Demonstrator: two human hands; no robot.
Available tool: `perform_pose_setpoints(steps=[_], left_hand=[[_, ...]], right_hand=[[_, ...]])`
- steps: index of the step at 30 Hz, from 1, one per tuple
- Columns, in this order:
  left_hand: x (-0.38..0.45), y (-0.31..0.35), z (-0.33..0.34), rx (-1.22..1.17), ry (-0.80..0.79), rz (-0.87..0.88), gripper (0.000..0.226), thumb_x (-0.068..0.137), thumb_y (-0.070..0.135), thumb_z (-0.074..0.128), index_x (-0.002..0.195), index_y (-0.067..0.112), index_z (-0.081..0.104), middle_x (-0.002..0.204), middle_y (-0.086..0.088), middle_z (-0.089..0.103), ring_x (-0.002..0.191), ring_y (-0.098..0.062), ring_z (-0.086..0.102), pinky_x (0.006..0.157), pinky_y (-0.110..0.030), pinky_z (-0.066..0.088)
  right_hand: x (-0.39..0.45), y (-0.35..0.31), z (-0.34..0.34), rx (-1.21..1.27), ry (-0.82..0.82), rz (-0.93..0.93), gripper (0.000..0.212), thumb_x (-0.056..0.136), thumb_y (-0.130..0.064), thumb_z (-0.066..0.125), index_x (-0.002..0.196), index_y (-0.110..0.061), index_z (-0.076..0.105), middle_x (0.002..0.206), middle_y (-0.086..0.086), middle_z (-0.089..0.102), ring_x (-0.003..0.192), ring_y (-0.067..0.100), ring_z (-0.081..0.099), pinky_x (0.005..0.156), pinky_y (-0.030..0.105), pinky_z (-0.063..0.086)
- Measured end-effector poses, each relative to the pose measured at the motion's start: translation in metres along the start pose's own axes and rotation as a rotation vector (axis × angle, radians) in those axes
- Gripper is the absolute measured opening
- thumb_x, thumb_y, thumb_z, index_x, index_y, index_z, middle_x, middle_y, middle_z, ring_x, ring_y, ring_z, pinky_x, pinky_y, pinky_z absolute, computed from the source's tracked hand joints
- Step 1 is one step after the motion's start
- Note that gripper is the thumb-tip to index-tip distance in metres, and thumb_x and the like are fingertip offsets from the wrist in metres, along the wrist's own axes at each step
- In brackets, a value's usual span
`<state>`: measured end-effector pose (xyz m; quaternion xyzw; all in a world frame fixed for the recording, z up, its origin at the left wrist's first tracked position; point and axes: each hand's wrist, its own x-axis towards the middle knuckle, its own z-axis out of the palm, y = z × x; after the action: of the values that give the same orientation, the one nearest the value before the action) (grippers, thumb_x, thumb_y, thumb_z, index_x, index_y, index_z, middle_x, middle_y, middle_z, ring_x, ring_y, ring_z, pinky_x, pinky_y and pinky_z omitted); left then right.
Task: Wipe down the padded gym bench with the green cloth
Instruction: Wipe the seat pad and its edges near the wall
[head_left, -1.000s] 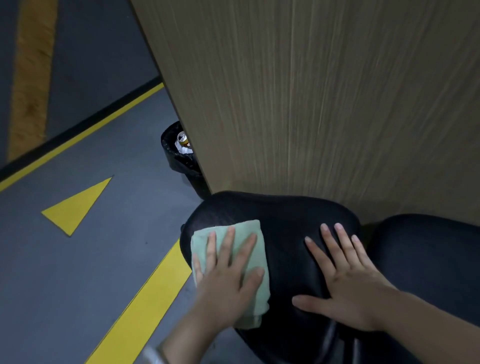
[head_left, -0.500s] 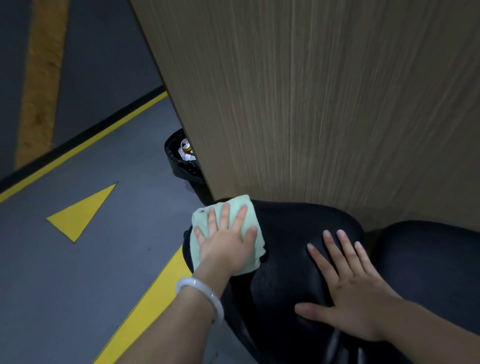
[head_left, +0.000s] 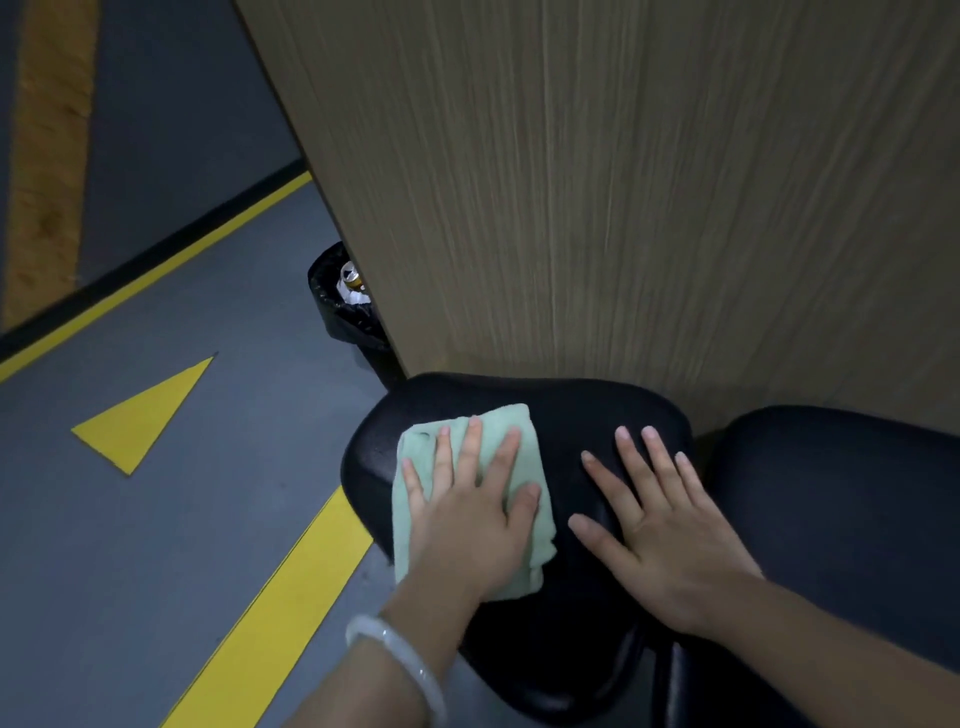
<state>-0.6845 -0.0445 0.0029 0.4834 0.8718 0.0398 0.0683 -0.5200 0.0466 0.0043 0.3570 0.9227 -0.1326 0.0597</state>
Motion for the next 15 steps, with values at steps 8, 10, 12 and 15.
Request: perform_pose_setpoints(steps=[8, 10, 12, 15], left_hand=[[0.035, 0.014, -0.015, 0.006, -0.107, 0.043, 0.055, 0.098, 0.056, 0.015, 0.146, 0.048, -0.01, 0.157, 0.011, -0.022, 0.142, -0.017, -0.026, 0.114, -0.052, -0.015], [0.019, 0.016, -0.014, 0.009, -0.101, 0.063, 0.055, 0.098, 0.056, 0.014, 0.145, 0.048, -0.013, 0.156, 0.011, -0.024, 0.142, -0.017, -0.025, 0.114, -0.051, -0.014], [-0.006, 0.018, -0.002, 0.035, -0.032, 0.123, 0.056, 0.095, 0.059, 0.011, 0.144, 0.05, -0.015, 0.157, 0.012, -0.021, 0.144, -0.018, -0.019, 0.114, -0.05, -0.011], [-0.05, 0.025, 0.009, 0.028, -0.022, 0.19, 0.063, 0.09, 0.058, 0.027, 0.149, 0.041, 0.016, 0.157, 0.002, 0.024, 0.143, -0.024, 0.018, 0.106, -0.052, 0.013]], right_hand=[[0.0, 0.007, 0.006, 0.055, 0.11, -0.033, 0.07, 0.095, -0.069, 0.013, 0.15, -0.027, 0.025, 0.156, 0.012, 0.022, 0.146, 0.023, 0.006, 0.108, 0.043, 0.013], [0.002, 0.009, 0.003, 0.104, 0.166, -0.079, 0.082, 0.078, -0.08, -0.015, 0.147, -0.036, -0.015, 0.157, 0.001, -0.022, 0.141, 0.013, -0.03, 0.116, 0.038, -0.007], [0.0, 0.01, -0.003, 0.217, 0.108, -0.075, 0.085, 0.059, -0.083, -0.03, 0.132, -0.04, -0.036, 0.145, -0.009, -0.042, 0.13, 0.003, -0.044, 0.115, 0.033, -0.02], [-0.001, 0.011, -0.007, 0.347, 0.116, -0.061, 0.083, 0.059, -0.086, -0.025, 0.129, -0.042, -0.038, 0.147, -0.011, -0.041, 0.13, -0.002, -0.041, 0.114, 0.029, -0.02]])
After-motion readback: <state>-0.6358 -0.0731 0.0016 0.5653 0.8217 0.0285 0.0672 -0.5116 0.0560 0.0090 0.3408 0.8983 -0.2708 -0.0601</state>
